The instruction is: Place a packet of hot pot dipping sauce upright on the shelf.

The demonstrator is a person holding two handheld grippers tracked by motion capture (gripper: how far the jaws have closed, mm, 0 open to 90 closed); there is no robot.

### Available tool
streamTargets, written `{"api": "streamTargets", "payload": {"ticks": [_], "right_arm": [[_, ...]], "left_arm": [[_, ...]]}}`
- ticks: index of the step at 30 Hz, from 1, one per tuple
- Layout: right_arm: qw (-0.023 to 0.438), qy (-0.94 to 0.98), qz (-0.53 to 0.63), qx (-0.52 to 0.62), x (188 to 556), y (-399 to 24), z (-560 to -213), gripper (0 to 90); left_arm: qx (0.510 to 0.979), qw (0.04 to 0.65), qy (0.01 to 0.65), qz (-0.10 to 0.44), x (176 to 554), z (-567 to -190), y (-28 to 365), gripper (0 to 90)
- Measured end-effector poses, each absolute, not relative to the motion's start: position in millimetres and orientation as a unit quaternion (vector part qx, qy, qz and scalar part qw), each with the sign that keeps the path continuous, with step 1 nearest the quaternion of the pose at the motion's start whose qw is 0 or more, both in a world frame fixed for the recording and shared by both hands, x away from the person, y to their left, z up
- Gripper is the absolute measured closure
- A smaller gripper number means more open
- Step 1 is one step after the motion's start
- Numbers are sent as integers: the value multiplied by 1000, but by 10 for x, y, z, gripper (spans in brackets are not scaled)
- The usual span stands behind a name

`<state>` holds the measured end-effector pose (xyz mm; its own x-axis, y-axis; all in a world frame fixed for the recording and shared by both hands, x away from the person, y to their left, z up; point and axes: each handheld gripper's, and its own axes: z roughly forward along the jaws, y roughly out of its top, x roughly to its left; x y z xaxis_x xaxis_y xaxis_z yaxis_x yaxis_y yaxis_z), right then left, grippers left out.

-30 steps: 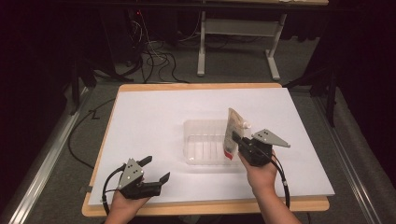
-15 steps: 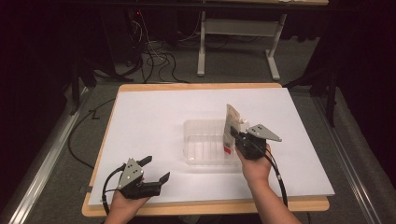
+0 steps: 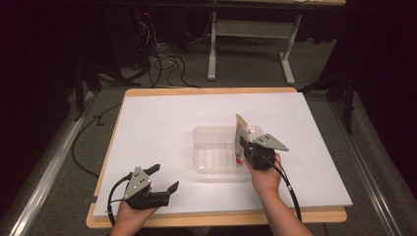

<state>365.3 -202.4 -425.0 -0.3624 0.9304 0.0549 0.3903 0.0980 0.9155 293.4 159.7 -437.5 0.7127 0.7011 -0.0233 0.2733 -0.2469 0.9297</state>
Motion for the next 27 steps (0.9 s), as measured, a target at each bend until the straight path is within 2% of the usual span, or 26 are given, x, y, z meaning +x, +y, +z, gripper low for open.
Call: {"api": "streamTargets", "payload": {"ticks": [27], "right_arm": [[274, 696, 469, 470, 3452, -2039, -4383, 895]], "left_arm": [[764, 522, 318, 204, 2935, -4379, 1596, 157]]}}
